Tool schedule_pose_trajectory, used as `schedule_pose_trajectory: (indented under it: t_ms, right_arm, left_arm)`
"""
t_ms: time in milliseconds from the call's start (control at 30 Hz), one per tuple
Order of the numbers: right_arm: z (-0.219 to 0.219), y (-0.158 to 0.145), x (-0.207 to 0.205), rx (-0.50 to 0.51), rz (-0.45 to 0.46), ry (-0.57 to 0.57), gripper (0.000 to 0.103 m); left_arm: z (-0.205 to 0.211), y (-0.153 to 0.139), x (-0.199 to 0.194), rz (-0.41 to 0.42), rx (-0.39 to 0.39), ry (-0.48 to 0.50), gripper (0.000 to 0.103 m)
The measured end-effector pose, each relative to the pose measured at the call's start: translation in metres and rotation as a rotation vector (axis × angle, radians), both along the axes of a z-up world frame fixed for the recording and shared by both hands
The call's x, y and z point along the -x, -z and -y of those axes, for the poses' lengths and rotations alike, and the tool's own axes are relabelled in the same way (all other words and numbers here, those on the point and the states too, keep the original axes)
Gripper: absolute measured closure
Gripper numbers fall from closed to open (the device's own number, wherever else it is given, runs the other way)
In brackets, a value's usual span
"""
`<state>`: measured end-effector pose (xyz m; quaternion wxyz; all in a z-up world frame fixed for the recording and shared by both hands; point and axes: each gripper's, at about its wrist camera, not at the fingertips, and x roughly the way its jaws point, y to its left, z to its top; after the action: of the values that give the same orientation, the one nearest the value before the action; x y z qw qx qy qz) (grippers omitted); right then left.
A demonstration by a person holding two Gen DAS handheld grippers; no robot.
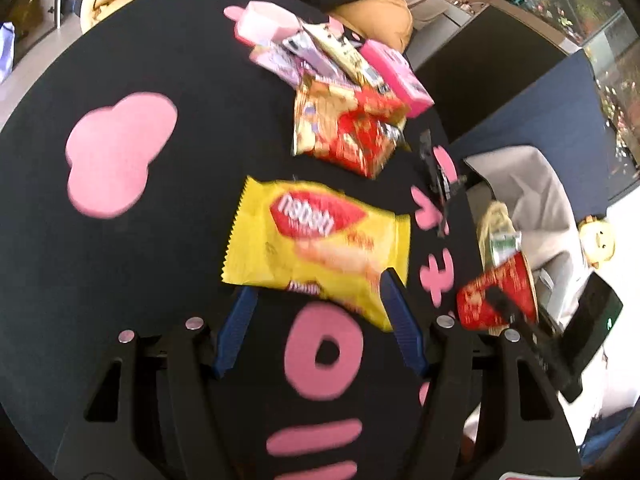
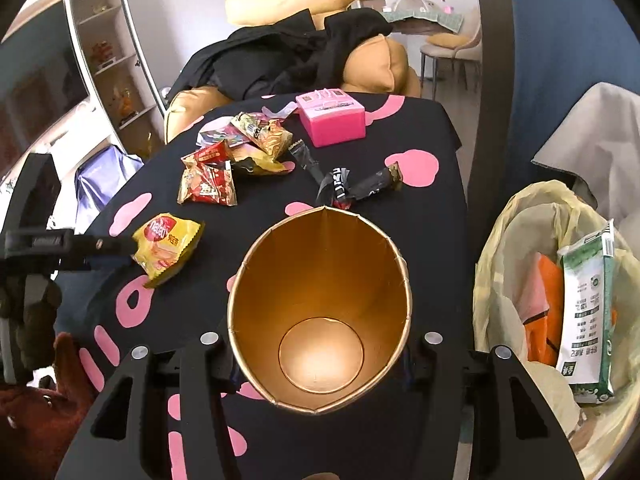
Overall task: Collect trash
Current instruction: 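Grasp the yellow nabati packet with the left tool while the right tool carries the cup to the bag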
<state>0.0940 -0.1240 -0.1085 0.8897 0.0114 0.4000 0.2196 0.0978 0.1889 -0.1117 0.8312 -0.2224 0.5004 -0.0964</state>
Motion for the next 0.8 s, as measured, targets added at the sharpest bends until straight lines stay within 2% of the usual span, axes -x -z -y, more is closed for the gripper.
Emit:
schedule_pose_trajectory:
  t_ms: [167,300,367,533,633,800]
  right_arm:
    - [-0.005,-0.001,0.005,0.033,0.029,-0.011,0.052]
    - [-0.007,-0.003,0.009,0.055,0.057,-0.016,0.052]
    - [-0.005,-0.004,0.01,0.061,0.066,-0.017,0.052]
    - [-0.001,-0.005,0.01,0.048,0.065,-0.01,0.052]
    - [-0.001,-0.008,0.011,0.035,0.069,-0.01,0.052]
    - [0.0,-0.02,0.016,0.03,0.102,-0.017,0.052]
  left_arm:
    - [0.007,0.001,-0.025,0.049,-0.038,-0.008,0.043]
    - [0.015,0.001,-0.037,0.108,-0.101,-0.011,0.043]
    - [0.017,0.0,-0.035,0.119,-0.104,-0.002,0.05]
    - [0.015,-0.014,-0.02,0.168,-0.111,0.02,0.085]
    - [0.019,-0.028,-0.013,0.22,-0.15,0.035,0.094]
    - [0.029,-0.052,-0.003,0.291,-0.184,0.059,0.094]
